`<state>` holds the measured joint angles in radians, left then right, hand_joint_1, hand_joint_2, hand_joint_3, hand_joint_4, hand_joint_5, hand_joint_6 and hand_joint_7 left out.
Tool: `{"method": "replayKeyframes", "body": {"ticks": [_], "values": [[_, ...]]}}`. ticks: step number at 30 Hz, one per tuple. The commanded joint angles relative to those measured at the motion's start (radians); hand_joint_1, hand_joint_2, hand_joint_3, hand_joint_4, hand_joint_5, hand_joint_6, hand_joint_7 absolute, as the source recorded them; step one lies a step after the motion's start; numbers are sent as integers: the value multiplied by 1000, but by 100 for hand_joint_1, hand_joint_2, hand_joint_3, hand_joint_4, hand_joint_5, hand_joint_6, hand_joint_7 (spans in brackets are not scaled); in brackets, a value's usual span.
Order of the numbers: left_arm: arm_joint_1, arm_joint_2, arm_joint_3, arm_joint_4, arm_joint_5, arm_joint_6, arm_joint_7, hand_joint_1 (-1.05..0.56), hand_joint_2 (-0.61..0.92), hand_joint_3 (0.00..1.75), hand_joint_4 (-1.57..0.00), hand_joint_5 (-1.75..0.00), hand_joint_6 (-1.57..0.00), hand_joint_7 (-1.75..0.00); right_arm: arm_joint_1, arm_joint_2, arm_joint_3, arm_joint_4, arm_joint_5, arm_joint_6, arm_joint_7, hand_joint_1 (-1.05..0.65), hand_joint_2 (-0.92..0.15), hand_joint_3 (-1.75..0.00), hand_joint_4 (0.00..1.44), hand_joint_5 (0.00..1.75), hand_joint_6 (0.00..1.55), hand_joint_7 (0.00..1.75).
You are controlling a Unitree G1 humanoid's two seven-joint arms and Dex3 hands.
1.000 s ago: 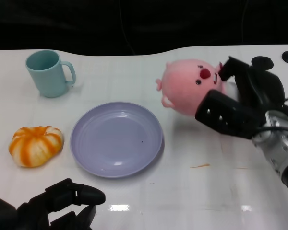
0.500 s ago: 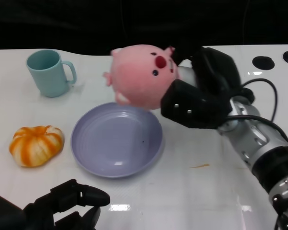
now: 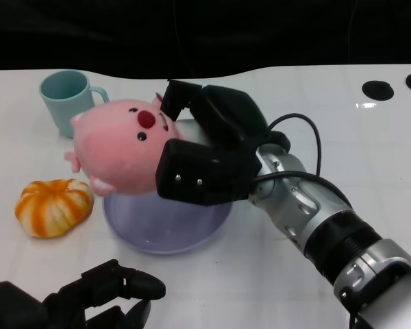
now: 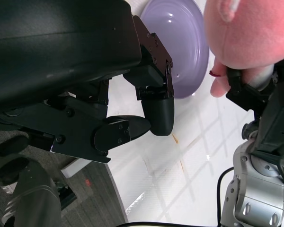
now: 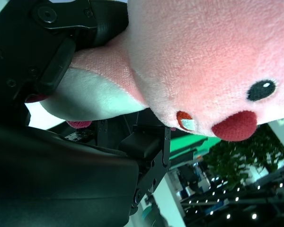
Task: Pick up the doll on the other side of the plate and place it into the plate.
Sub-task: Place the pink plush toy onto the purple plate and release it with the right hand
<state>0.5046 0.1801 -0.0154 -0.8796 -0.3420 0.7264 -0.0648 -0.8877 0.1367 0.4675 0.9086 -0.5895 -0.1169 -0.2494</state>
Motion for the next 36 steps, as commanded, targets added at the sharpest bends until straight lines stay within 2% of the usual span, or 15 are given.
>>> {"method": "replayKeyframes", "body": {"ticks": [1,6,7,9,10,11,12,13,15,18,21,28,36], "values": [[8,-2,2,-7,6,-19,0,-24,83,65,-54,-173,-53,-129,-2,4,11,16,2,-10,24,-21,-38,-120,96,175,72,175],[10,-1,-1,-5,9,-30,-2,-24,82,66,-55,-171,-54,-128,3,7,15,29,14,-16,80,-19,-41,-110,92,175,79,150],[11,0,0,-3,7,-32,-3,-24,82,67,-55,-171,-54,-128,2,6,16,34,16,-17,96,-19,-41,-109,89,170,85,125],[11,1,2,-2,4,-31,-5,-24,82,67,-55,-171,-54,-128,-2,4,20,41,16,-12,134,-19,-44,-101,87,162,94,91],[10,2,2,-1,4,-31,-5,-24,82,67,-55,-171,-53,-128,-7,-4,30,43,12,-13,170,-21,-56,-74,81,158,102,51],[9,2,3,-1,4,-30,-5,-25,82,67,-56,-171,-53,-128,-12,-12,43,38,3,-3,211,-26,-65,-58,75,136,92,36],[9,2,3,-1,4,-29,-4,-25,82,67,-56,-171,-54,-128,-15,-19,53,31,-5,5,241,-37,-80,-30,63,92,79,17],[9,3,3,1,6,-33,-6,-25,82,67,-56,-171,-54,-128,-18,-28,69,20,-19,16,272,-43,-86,-19,60,69,73,9],[9,7,0,3,11,-39,-8,-25,81,67,-56,-171,-54,-128,-17,-40,87,-2,-36,31,310,-63,-91,-12,37,33,47,2],[8,13,-4,3,21,-41,-7,-26,81,68,-56,-171,-54,-128,-11,-57,105,-38,-55,49,347,-81,-92,-11,22,18,27,0],[11,7,-3,-3,21,-33,-2,-26,81,67,-56,-170,-54,-128,-8,-73,125,-75,-83,80,379,-89,-92,-14,14,13,17,0],[14,10,-1,1,21,-47,-10,-25,82,67,-55,-171,-54,-128,25,-121,136,-201,-107,127,441,-95,-92,-15,6,10,12,0],[10,9,-2,6,17,-47,-9,-24,83,66,-54,-171,-54,-128,152,-205,77,-456,-80,102,421,-91,-92,-16,9,14,13,2]]}}
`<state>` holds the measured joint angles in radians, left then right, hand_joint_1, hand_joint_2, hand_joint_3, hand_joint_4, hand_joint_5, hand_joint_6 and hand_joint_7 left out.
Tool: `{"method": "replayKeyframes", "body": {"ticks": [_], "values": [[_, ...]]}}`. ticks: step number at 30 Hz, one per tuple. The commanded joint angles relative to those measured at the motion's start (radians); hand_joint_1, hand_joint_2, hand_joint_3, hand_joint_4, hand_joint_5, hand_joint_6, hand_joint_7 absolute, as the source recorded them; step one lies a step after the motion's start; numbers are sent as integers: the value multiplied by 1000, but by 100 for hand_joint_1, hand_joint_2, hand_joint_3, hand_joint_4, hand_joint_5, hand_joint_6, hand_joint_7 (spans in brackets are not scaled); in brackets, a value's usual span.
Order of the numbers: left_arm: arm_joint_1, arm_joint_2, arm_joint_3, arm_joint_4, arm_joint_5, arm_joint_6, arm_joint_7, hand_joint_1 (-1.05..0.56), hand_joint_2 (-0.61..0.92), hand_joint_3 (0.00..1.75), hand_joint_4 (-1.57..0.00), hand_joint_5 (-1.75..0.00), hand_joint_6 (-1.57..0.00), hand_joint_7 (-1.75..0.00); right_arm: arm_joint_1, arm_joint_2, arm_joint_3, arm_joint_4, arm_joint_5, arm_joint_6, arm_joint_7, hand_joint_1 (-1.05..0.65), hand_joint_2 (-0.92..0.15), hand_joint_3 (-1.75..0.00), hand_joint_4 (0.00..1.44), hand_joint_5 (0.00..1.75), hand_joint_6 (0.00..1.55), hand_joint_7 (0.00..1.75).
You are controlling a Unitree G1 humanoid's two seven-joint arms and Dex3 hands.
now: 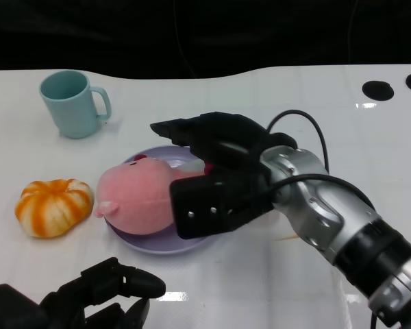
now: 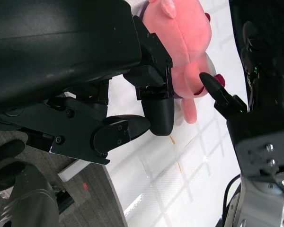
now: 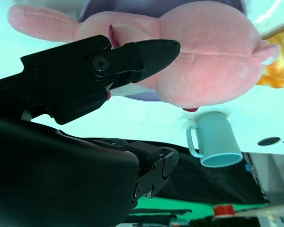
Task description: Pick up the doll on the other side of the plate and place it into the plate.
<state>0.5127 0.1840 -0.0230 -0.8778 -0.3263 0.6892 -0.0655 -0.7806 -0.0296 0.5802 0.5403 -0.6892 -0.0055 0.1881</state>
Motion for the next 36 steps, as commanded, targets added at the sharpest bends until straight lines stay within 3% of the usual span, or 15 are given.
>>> {"method": "replayKeyframes", "body": {"ticks": [1,15,21,25,31,32,35,36], "values": [[-1,3,7,3,0,-5,-6,-24,83,66,-54,-171,-54,-128,67,-48,-49,-122,26,-14,-23,-89,-92,-17,10,15,14,2],[-19,14,4,17,9,-4,-9,-25,81,68,-55,-173,-54,-129,256,-158,-191,-405,128,-2,20,-82,-92,-20,16,31,21,5],[-21,11,2,11,9,6,-2,-25,81,67,-54,-172,-54,-129,354,-159,-249,-476,153,-25,-37,-68,-92,-15,31,45,39,12],[-19,13,3,7,8,6,-3,-26,82,66,-55,-172,-54,-129,432,-139,-293,-481,198,-75,-113,-56,-92,-10,50,66,59,17],[-24,14,9,5,1,14,-5,-26,83,65,-55,-172,-53,-129,537,-109,-373,-426,341,-233,-193,-27,-91,-6,66,120,91,34],[-26,15,10,6,0,17,-5,-25,83,65,-56,-173,-53,-130,548,-110,-381,-408,354,-274,-207,-21,-88,-16,69,132,92,50],[-32,14,10,12,1,19,-5,-24,83,66,-57,-172,-53,-130,577,-109,-406,-368,398,-368,-220,-14,-57,-82,74,150,85,87],[-34,16,10,14,2,19,-6,-24,83,66,-57,-172,-53,-130,589,-109,-412,-362,411,-390,-219,-12,-53,-93,75,152,84,93]]}}
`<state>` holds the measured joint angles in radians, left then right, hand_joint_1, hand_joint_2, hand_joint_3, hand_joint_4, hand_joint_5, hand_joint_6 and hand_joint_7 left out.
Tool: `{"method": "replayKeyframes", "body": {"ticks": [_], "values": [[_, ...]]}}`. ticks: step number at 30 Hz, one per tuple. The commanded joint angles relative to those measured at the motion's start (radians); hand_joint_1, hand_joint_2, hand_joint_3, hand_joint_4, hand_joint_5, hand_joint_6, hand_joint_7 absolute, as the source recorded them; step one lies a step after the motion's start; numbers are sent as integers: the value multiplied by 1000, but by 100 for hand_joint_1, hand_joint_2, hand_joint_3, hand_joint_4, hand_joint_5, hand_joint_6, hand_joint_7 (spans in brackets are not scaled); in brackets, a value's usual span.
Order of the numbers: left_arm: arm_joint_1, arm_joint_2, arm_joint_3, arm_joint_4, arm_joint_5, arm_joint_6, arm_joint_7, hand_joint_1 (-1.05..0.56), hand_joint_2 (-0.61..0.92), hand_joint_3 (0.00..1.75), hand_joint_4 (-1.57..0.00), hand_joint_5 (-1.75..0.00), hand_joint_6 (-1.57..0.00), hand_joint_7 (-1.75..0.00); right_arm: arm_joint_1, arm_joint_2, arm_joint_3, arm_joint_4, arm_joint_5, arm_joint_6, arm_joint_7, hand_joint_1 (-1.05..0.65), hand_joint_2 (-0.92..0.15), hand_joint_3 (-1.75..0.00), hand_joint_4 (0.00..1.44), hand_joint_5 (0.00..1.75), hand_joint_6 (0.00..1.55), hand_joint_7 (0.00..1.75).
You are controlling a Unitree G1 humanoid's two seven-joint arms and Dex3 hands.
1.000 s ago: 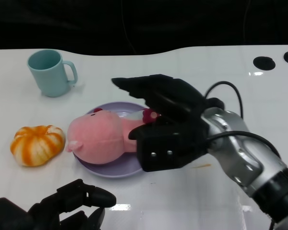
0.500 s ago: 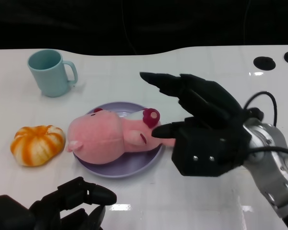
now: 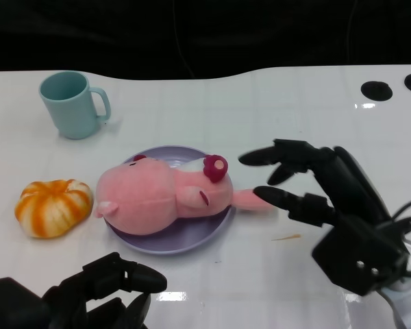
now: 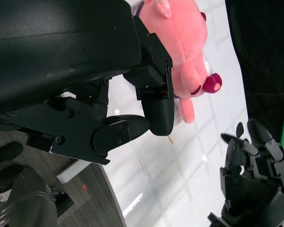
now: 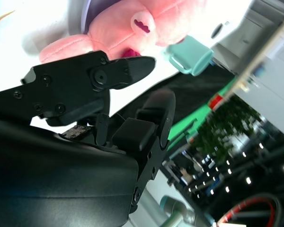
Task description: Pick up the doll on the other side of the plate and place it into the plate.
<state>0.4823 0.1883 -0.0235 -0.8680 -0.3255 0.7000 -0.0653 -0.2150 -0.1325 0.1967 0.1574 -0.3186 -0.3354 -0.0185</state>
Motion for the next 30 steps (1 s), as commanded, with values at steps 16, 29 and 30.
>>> {"method": "replayKeyframes", "body": {"ticks": [16,29,30], "values": [[-19,15,19,14,-9,6,-23,-26,83,66,-57,-170,-54,-129,258,51,-91,-147,215,33,40,3,-33,-146,89,173,84,138],[-24,12,25,-10,-14,49,-14,-22,80,72,-57,-173,-53,-132,355,51,-116,-158,273,50,90,1,-45,-130,84,174,78,141],[-24,12,24,-16,-11,55,-11,-22,79,74,-57,-172,-53,-132,354,46,-113,-155,258,38,87,1,-44,-130,84,173,78,141]]}}
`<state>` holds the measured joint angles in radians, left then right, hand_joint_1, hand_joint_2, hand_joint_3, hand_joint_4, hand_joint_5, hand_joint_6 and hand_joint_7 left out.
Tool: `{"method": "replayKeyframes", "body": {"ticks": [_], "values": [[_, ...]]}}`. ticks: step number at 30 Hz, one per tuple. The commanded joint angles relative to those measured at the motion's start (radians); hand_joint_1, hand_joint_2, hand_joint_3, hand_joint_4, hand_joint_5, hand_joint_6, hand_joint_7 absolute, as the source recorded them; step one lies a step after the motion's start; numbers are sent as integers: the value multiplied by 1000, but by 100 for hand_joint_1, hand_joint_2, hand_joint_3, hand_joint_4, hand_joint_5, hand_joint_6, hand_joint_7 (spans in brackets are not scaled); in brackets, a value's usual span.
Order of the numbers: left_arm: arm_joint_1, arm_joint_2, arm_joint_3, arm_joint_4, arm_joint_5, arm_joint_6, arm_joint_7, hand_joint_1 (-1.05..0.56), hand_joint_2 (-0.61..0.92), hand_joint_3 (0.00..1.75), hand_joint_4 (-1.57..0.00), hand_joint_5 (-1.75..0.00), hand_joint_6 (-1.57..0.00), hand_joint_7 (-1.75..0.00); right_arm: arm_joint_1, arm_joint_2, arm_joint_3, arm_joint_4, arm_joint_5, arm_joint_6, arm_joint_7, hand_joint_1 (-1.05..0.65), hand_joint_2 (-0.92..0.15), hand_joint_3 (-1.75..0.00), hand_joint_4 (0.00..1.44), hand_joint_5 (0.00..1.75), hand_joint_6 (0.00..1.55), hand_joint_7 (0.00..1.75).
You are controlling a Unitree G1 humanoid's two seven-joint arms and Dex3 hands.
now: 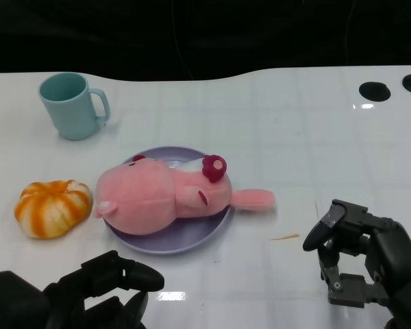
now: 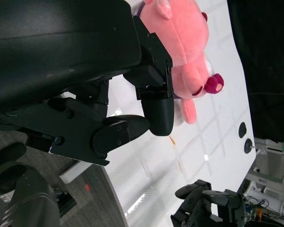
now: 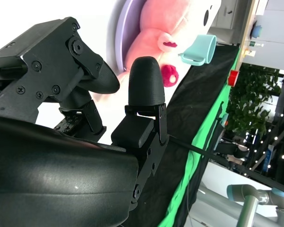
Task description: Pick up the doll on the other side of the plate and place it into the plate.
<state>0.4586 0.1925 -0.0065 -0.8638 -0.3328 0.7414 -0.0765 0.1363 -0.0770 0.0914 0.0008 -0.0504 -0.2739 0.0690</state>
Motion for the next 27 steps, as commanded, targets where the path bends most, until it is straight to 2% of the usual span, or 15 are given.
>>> {"method": "replayKeyframes", "body": {"ticks": [1,5,10,15,27], "values": [[1,7,6,-25,-2,19,3,-22,78,75,-57,-172,-53,-132,2,-15,-5,7,-26,-40,-3,1,-42,-131,84,171,78,140],[7,1,10,-35,-6,22,1,-22,78,76,-57,-172,-53,-132,9,-28,2,-3,-70,-53,-3,1,-39,-131,84,165,79,136],[9,-1,20,-42,-12,35,2,-23,78,75,-57,-173,-53,-131,14,-43,8,-12,-138,-56,-9,1,-42,-119,82,155,79,127],[10,5,29,-44,-21,32,-3,-23,80,73,-56,-173,-53,-130,8,-37,7,-8,-144,-52,-10,2,-46,-109,83,150,81,122],[-2,3,37,-52,-39,57,5,-22,80,71,-55,-174,-53,-130,-6,-50,11,2,-149,-42,9,-1,-44,-117,81,152,80,123]]}}
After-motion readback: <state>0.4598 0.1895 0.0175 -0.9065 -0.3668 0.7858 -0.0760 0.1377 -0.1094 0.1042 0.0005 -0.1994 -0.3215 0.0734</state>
